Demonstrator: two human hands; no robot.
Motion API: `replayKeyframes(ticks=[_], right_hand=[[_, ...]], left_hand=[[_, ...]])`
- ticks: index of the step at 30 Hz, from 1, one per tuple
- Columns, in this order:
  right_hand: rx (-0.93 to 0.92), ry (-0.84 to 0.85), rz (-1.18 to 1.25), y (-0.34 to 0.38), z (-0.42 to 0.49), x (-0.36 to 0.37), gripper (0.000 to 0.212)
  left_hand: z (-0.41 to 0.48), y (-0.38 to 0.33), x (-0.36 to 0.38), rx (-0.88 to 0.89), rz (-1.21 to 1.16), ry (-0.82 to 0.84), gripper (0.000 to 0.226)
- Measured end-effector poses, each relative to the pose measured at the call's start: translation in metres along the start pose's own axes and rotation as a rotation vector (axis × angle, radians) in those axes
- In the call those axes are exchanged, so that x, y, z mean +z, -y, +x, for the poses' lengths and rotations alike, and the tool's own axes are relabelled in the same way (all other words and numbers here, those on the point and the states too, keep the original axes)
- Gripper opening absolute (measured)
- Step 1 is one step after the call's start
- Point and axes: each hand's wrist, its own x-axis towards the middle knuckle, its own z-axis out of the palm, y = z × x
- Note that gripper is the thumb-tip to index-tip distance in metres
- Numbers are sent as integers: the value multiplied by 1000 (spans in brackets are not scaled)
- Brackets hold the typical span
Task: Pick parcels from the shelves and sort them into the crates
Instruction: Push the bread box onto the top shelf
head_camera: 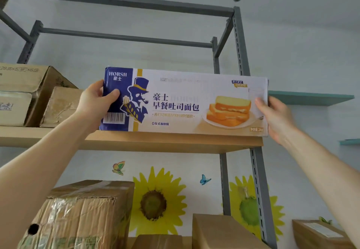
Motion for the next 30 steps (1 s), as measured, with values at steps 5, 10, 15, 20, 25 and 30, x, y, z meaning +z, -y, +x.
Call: replayKeyframes(ticks=[5,10,15,20,25,30], right_hand=[[-115,4,-219,-12,-10,-1,40],[-181,-65,-488,-38,-26,-2,55],[-204,-94,-706,-58,-27,10,52],[-79,-92,-841,-74,-23,12,45],[-92,-266,-857,-50,-50,44,51],[-427,-23,-544,-11,-106,165,32]], left_hand=[[-10,0,2,54,517,21,62],[-22,29,12,161,719,-88,53],[-26,52,27,138,967,-122,57],[-29,69,37,146,1103,-82,59],[-27,72,3,311,926,-38,41],[-1,61,-69,314,652,-267,42]])
